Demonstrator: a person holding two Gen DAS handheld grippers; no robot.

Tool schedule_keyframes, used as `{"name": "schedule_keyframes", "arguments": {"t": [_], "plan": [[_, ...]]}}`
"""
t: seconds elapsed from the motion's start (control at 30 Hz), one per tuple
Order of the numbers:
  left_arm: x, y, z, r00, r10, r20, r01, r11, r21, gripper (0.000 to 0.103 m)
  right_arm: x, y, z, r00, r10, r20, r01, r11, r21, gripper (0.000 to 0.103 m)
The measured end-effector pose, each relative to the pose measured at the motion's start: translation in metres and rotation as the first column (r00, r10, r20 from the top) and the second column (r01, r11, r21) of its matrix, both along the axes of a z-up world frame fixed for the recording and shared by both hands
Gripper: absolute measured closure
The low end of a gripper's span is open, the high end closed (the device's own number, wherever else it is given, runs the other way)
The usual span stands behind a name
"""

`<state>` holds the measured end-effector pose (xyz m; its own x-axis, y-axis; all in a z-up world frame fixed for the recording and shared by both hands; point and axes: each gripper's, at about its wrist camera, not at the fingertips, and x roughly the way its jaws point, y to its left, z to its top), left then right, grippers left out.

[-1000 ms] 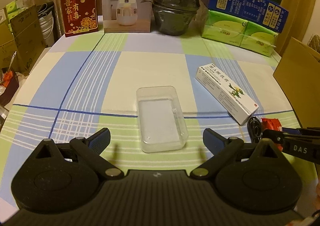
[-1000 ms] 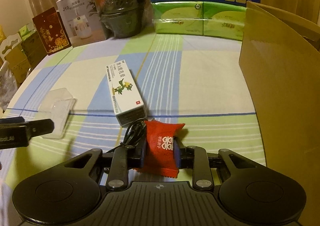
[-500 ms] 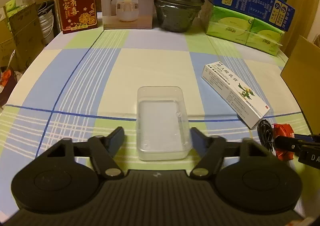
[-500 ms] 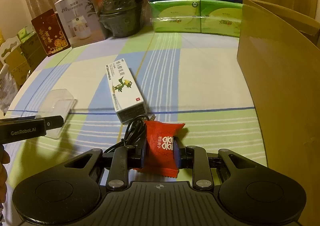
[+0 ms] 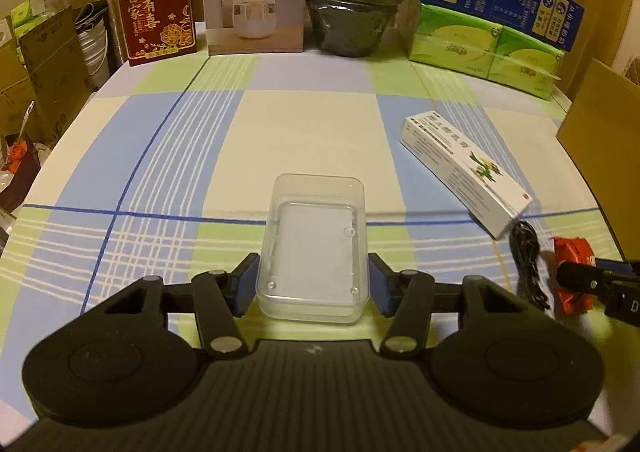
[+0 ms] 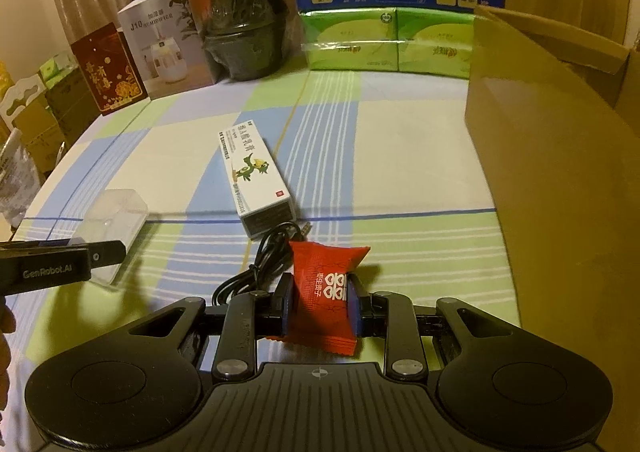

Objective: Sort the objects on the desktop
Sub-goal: 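Lift the candy packet and clear container and carry them toward the cardboard box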

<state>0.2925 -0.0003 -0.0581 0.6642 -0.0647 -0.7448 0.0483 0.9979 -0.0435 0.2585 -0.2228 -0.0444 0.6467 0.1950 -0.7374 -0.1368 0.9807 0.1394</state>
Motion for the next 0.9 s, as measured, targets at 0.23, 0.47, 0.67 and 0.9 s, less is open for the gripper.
{"name": "schedule_keyframes", "arguments": {"t": [0.23, 0.47, 0.67, 0.9], "plan": [[-0.024, -0.01, 0.016, 1.0, -0.016, 0.007, 0.017, 1.0, -0.004, 0.052, -0.025, 0.0, 0.014, 1.0, 0.013, 0.026, -0.013, 1.0, -0.001, 0.079], [-0.059, -0.021, 0.024, 1.0, -0.024, 0.019, 0.025, 1.0, -0.018, 0.052, -0.073, 0.001, 0.027, 0.998, 0.052, 0.04, -0.052, 0.999, 0.012, 0.079], [-0.105, -0.038, 0.032, 0.999, -0.009, 0.036, 0.011, 0.998, -0.06, 0.052, -0.108, -0.001, 0.026, 0.998, 0.055, 0.006, -0.055, 0.998, 0.027, 0.079], [-0.155, -0.054, 0.035, 1.0, 0.01, 0.025, -0.007, 0.996, -0.087, 0.052, -0.129, 0.0, 0.036, 0.998, 0.068, 0.016, -0.069, 0.997, 0.036, 0.079]]}}
